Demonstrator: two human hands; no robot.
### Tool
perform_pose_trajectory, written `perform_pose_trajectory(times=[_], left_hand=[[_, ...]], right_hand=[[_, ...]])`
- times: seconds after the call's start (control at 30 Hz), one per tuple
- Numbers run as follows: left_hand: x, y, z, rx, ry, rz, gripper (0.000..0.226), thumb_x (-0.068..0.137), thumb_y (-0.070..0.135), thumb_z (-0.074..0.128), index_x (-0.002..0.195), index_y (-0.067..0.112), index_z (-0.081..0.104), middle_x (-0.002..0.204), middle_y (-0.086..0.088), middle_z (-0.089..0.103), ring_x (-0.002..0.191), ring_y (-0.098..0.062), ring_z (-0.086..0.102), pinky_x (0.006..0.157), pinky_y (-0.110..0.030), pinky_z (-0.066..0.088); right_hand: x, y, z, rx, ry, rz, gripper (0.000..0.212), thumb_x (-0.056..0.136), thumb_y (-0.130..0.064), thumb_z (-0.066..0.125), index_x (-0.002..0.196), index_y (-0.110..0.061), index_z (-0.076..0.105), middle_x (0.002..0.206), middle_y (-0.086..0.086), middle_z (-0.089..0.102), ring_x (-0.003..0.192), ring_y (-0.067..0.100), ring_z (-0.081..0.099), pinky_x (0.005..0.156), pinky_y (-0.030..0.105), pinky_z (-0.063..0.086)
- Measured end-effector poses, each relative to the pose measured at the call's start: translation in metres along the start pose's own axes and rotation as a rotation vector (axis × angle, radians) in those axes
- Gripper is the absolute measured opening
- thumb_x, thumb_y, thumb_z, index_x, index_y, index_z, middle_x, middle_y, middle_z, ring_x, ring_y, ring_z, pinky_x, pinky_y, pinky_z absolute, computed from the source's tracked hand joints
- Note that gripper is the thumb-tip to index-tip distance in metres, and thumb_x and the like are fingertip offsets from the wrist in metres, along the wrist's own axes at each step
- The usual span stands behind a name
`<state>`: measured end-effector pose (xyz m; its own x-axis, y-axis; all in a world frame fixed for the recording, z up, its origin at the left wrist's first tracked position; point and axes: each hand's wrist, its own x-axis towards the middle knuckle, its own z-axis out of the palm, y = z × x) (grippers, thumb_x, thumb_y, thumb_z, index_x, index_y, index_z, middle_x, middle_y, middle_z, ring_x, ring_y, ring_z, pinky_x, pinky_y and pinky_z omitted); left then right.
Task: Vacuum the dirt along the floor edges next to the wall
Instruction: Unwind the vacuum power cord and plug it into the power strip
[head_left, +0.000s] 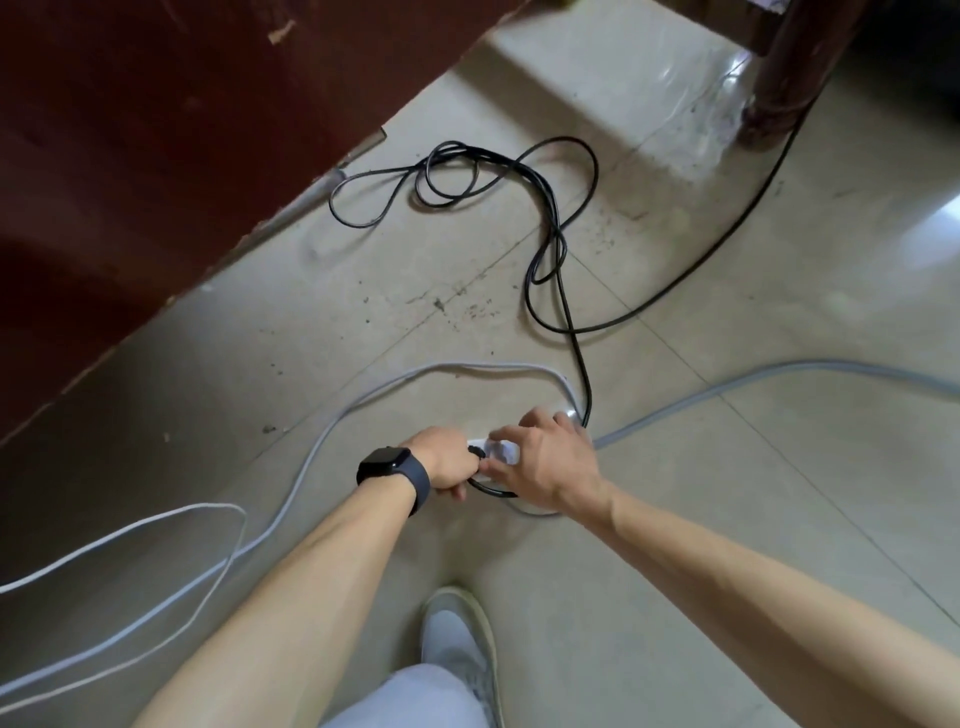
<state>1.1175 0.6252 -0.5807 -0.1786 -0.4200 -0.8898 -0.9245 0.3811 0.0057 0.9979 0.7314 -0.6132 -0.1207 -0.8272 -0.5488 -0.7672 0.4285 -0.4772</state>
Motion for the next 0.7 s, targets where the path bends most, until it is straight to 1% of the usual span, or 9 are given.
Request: perform_pose_trajectory(times=[0.13, 0.23, 0.27, 0.33, 0.4, 0.5, 0.57, 0.67, 0.7], left_hand=[[-0.011, 0.009, -0.009, 0.107, 0.028, -0.004, 0.048, 0.094, 0.035, 0.049, 0.05, 0.017, 0.058, 0.044, 0.005, 0.058, 0.057, -0.019, 0.059, 0.067, -0.028, 0.049], [-0.028, 0.014, -0.033, 0.198, 0.07, -0.017, 0.045, 0.091, 0.029, 0.049, 0.049, 0.016, 0.058, 0.033, 0.003, 0.051, 0.045, -0.014, 0.053, 0.052, -0.021, 0.043], [-0.033, 0.009, -0.042, 0.213, 0.09, -0.042, 0.044, 0.091, 0.026, 0.047, 0.05, 0.015, 0.059, 0.034, 0.003, 0.053, 0.044, -0.013, 0.054, 0.05, -0.018, 0.044], [-0.04, -0.008, -0.055, 0.21, 0.1, -0.104, 0.044, 0.092, 0.023, 0.046, 0.052, 0.014, 0.06, 0.046, 0.0, 0.062, 0.046, -0.017, 0.059, 0.052, -0.017, 0.048], [-0.039, -0.027, -0.052, 0.109, 0.04, -0.162, 0.041, 0.096, 0.024, 0.046, 0.059, 0.014, 0.059, 0.056, 0.001, 0.064, 0.045, -0.018, 0.057, 0.05, -0.019, 0.045], [-0.031, -0.044, -0.027, -0.06, -0.075, -0.217, 0.031, 0.1, 0.023, 0.046, 0.073, 0.011, 0.054, 0.063, -0.002, 0.058, 0.044, -0.017, 0.048, 0.045, -0.018, 0.035], [-0.022, -0.054, -0.013, -0.108, -0.055, -0.224, 0.028, 0.099, 0.024, 0.048, 0.079, 0.008, 0.057, 0.068, -0.006, 0.056, 0.046, -0.019, 0.046, 0.046, -0.019, 0.036], [-0.015, -0.069, -0.002, -0.374, -0.045, -0.239, 0.022, 0.099, 0.022, 0.05, 0.087, 0.01, 0.064, 0.068, -0.006, 0.048, 0.043, -0.017, 0.039, 0.046, -0.018, 0.032], [-0.015, -0.073, 0.0, -0.402, -0.043, -0.238, 0.023, 0.099, 0.022, 0.05, 0.086, 0.011, 0.065, 0.067, -0.005, 0.046, 0.043, -0.016, 0.038, 0.045, -0.017, 0.031]], right_hand=[[0.011, 0.001, 0.005, 0.016, -0.078, -0.028, 0.047, 0.096, -0.071, 0.044, 0.133, -0.046, 0.061, 0.137, -0.001, 0.052, 0.125, 0.032, 0.043, 0.105, 0.037, 0.038], [0.018, 0.003, 0.008, 0.031, -0.08, -0.023, 0.063, 0.084, -0.082, 0.03, 0.122, -0.045, 0.065, 0.128, -0.002, 0.059, 0.127, 0.026, 0.046, 0.099, 0.036, 0.035], [0.02, 0.002, 0.006, 0.038, -0.092, -0.023, 0.063, 0.084, -0.081, 0.033, 0.123, -0.044, 0.066, 0.127, -0.002, 0.061, 0.13, 0.023, 0.046, 0.099, 0.036, 0.033], [0.023, 0.002, -0.001, 0.07, -0.132, -0.016, 0.054, 0.09, -0.073, 0.052, 0.131, -0.041, 0.067, 0.132, 0.002, 0.061, 0.131, 0.024, 0.047, 0.104, 0.035, 0.033], [0.025, 0.003, -0.006, 0.094, -0.121, -0.01, 0.055, 0.089, -0.069, 0.061, 0.136, -0.04, 0.065, 0.137, 0.005, 0.06, 0.128, 0.028, 0.05, 0.105, 0.032, 0.034], [0.024, 0.005, -0.003, 0.066, -0.092, -0.071, 0.055, 0.094, -0.064, 0.059, 0.138, -0.033, 0.065, 0.141, 0.007, 0.062, 0.132, 0.022, 0.05, 0.105, 0.03, 0.028], [0.022, 0.003, -0.001, 0.066, -0.084, -0.091, 0.052, 0.096, -0.058, 0.059, 0.139, -0.028, 0.064, 0.143, 0.006, 0.06, 0.132, 0.021, 0.049, 0.107, 0.03, 0.026], [0.021, 0.0, 0.001, 0.076, -0.043, -0.099, 0.051, 0.096, -0.058, 0.058, 0.136, -0.029, 0.066, 0.142, 0.006, 0.061, 0.129, 0.024, 0.049, 0.107, 0.032, 0.026], [0.019, -0.001, 0.005, 0.074, -0.032, -0.107, 0.049, 0.097, -0.059, 0.056, 0.135, -0.029, 0.067, 0.14, 0.006, 0.062, 0.128, 0.024, 0.05, 0.106, 0.033, 0.026]])
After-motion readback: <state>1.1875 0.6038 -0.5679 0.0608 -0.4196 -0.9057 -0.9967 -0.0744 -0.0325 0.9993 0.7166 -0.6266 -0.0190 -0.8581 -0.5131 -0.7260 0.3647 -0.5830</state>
